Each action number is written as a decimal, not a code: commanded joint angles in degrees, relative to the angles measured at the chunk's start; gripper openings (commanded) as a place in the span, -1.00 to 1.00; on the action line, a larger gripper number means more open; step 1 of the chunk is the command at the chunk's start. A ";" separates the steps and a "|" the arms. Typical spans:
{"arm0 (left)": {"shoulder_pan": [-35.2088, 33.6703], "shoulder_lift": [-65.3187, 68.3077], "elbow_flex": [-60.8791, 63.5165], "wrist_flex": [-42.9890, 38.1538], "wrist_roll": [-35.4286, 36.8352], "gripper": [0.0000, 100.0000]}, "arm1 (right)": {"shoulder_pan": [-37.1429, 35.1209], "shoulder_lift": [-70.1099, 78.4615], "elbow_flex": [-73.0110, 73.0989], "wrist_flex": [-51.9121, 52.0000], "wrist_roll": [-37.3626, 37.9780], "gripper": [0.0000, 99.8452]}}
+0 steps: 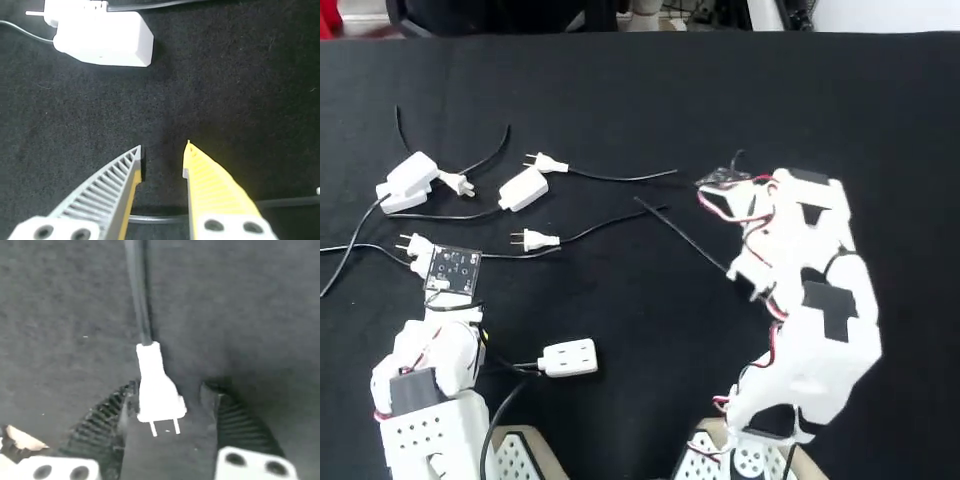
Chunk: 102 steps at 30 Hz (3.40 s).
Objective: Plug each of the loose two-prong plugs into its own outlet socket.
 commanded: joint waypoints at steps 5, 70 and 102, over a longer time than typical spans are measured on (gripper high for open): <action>-0.75 -0.18 -1.01 0.53 -0.44 -0.72 | 1.67 -0.04 -3.12 3.52 0.35 -0.73; -0.75 -0.18 -1.01 0.53 -0.53 -0.72 | -19.43 -19.03 17.80 -0.70 3.16 -0.70; -0.75 -0.18 -1.01 0.53 -0.53 -0.72 | -18.99 -17.98 25.27 -7.56 8.00 -0.48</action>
